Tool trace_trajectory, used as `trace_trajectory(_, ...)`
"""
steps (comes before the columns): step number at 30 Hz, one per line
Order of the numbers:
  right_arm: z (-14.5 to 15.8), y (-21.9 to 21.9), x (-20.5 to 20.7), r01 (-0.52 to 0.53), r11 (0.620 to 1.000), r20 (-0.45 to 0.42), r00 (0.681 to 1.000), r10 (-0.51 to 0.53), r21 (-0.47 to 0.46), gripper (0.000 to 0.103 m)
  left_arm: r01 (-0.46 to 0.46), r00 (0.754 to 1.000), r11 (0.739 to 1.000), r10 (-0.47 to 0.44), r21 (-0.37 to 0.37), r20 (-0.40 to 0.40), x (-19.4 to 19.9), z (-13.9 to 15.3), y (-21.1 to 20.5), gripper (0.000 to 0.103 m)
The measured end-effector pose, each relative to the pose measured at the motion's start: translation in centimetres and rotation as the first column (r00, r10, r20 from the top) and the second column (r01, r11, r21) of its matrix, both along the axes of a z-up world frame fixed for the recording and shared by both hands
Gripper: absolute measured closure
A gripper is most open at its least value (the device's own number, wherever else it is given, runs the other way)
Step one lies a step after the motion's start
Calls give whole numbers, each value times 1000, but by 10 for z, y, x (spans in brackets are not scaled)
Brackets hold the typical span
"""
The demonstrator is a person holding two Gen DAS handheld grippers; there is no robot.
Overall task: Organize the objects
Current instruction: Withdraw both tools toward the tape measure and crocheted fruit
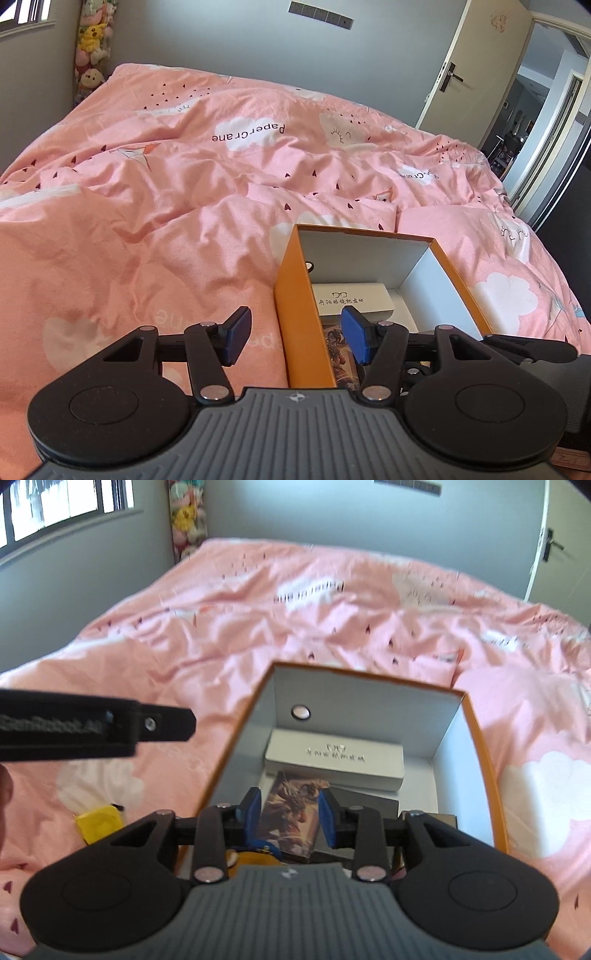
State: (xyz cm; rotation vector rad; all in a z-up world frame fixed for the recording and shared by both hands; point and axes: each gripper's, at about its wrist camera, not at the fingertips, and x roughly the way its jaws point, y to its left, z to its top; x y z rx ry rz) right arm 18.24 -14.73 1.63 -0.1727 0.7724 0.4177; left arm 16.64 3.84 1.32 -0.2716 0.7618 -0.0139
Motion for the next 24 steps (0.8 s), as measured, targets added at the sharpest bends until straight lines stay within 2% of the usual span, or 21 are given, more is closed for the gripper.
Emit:
trace_trajectory(4, 10, 6, -20, -2, 1000, 52, 999, 2, 14, 63, -11, 1000, 1000, 11, 8, 6, -13, 1, 6, 38)
trace_trajectory(7, 14, 14, -30, -24, 1000, 80, 996, 24, 11, 57, -14, 1000, 1000, 14, 19, 5, -22, 1, 10, 38)
trace_trajectory(11, 16, 25, -40, -49, 999, 96, 994, 48, 10, 57, -15, 1000, 999, 16, 38, -23, -29, -1, 17, 38)
trace_trajectory(16, 16, 42, -48, -90, 996, 115, 989, 89, 0, 56, -29, 999, 995, 32, 96, -23, -42, -2, 24, 38)
trace_trajectory(20, 13, 57, -55, -121, 992, 140, 982, 125, -38, 49, -58, 997, 992, 63, 114, -36, -49, -6, 36, 38)
trace_trajectory(24, 8, 70, -56, -147, 987, 148, 977, 155, -63, 44, -68, 997, 984, 74, 167, -34, -54, -8, 47, 38)
